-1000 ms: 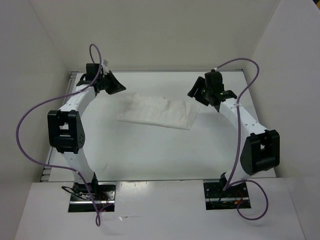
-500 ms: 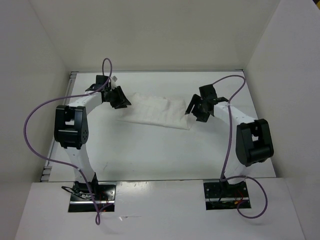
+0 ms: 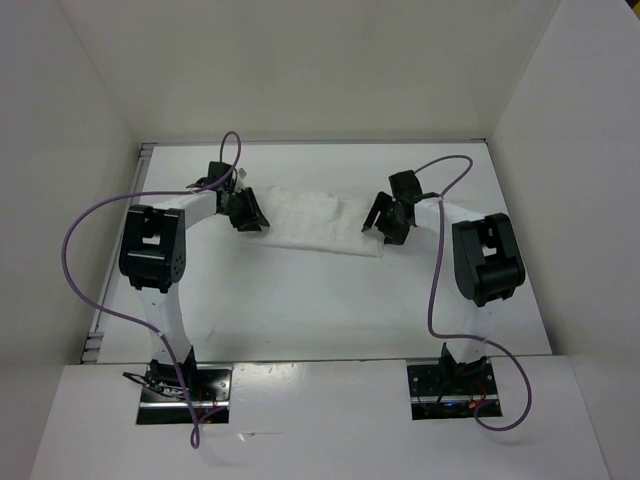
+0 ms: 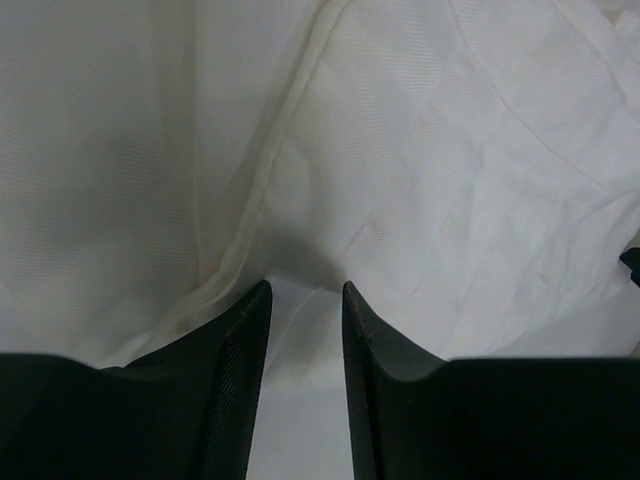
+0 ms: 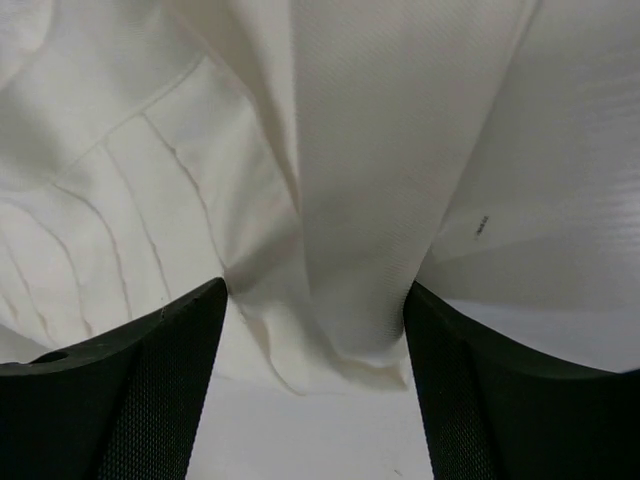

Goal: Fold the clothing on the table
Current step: Fold the skirt

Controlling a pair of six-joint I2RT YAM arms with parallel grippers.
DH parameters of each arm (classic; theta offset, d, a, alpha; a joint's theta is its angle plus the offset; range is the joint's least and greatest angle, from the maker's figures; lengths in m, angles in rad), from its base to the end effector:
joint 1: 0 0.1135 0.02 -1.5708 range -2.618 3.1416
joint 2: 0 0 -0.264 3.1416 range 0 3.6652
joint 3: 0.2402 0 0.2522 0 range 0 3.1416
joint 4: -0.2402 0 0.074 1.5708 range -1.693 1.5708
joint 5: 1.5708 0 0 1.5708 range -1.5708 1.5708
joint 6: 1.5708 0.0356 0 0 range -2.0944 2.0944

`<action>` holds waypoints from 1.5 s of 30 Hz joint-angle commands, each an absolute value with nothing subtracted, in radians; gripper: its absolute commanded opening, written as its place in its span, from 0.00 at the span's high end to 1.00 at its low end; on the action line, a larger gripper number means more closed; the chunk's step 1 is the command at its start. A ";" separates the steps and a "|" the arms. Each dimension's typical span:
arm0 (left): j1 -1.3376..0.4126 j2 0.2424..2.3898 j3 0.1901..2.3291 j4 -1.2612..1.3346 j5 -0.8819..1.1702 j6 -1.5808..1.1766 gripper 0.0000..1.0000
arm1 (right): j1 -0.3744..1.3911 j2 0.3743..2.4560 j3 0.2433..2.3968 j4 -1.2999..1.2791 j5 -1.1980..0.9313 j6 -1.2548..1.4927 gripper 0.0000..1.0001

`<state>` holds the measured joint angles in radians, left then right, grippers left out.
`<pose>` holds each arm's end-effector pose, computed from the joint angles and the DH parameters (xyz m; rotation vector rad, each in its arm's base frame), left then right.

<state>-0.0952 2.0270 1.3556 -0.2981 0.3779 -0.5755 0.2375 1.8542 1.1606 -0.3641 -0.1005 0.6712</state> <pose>0.4228 -0.0536 0.1568 -0.4688 2.5627 -0.7350 0.3629 0.0915 0.1612 0.5444 2.6358 0.4314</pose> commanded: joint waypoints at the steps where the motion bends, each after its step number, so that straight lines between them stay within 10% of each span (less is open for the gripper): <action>1: -0.118 2.060 1.348 -0.305 0.368 -0.558 0.58 | 0.224 1.911 1.184 -0.278 -0.153 0.661 0.24; 5: -0.147 2.071 1.339 -0.305 0.368 -0.558 0.59 | 0.224 1.986 1.203 -0.258 -0.230 0.652 0.28; 8: -0.158 2.082 1.339 -0.305 0.368 -0.558 0.59 | 0.224 2.006 1.203 -0.244 -0.320 0.652 0.66; 9: -0.158 2.082 1.339 -0.314 0.368 -0.558 0.59 | 0.224 2.006 1.192 -0.244 -0.321 0.652 1.00; 22: -0.235 1.939 1.452 -0.461 0.627 -0.424 0.57 | 0.195 1.898 1.172 -0.387 -0.229 0.618 1.00; 28: -0.342 2.081 1.607 -0.563 0.680 -0.347 0.95 | 0.195 1.898 1.181 -0.396 -0.229 0.618 1.00; 45: -0.468 2.276 1.666 -0.591 0.400 -0.365 0.99 | 0.195 1.699 1.227 -0.488 -0.219 0.618 1.00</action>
<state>-0.4404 2.2295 1.6535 -0.5694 0.5129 -0.3923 0.2020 1.8427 1.1889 -0.4149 -0.2432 0.6369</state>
